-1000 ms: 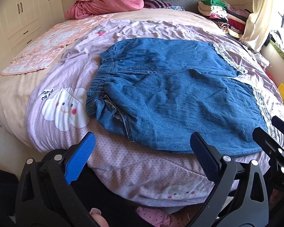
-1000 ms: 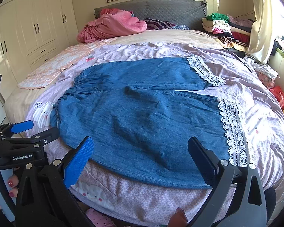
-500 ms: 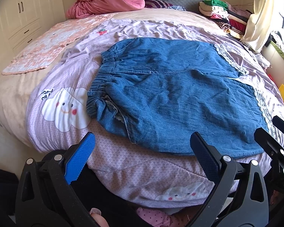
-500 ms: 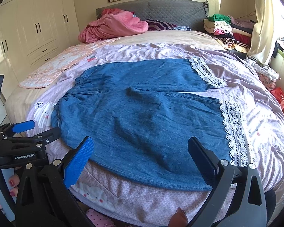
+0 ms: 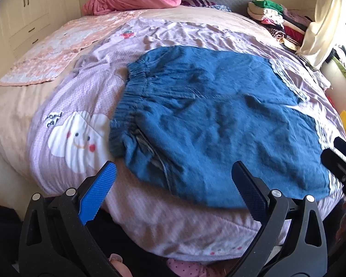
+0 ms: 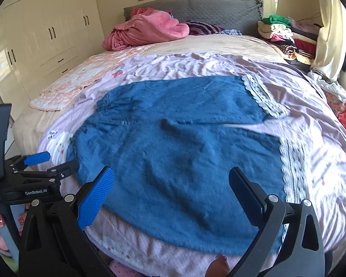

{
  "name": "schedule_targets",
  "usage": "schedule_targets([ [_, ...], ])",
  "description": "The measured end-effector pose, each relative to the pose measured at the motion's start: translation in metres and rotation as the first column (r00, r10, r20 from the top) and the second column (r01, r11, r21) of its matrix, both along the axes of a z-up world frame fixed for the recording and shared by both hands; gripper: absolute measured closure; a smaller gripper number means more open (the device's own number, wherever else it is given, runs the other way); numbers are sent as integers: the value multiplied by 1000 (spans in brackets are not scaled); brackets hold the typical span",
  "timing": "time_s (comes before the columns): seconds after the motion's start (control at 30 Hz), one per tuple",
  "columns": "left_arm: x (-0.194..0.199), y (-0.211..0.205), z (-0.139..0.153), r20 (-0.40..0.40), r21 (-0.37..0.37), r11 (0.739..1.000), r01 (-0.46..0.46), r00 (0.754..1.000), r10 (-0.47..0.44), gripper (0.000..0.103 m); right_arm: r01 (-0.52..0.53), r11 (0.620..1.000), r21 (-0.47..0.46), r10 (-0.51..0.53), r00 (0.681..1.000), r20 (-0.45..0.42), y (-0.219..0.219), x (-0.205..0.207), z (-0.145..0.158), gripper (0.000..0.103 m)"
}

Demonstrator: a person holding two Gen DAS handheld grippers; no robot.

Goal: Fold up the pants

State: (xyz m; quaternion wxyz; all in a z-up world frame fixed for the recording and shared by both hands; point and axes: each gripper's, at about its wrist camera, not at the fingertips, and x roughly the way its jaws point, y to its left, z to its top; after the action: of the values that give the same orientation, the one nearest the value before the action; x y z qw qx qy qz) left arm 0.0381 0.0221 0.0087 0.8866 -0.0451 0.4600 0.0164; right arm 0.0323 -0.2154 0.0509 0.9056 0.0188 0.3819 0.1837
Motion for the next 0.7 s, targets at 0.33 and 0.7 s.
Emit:
schedule_targets([
  [0.33, 83, 54, 9, 23, -33, 999, -18, 1000, 19, 9, -127, 992, -29, 127, 992, -10, 33, 93, 21, 4],
  [0.7, 184, 95, -20, 10, -55, 997, 58, 998, -57, 11, -227, 970, -92, 221, 973, -70, 74, 209, -2, 4],
])
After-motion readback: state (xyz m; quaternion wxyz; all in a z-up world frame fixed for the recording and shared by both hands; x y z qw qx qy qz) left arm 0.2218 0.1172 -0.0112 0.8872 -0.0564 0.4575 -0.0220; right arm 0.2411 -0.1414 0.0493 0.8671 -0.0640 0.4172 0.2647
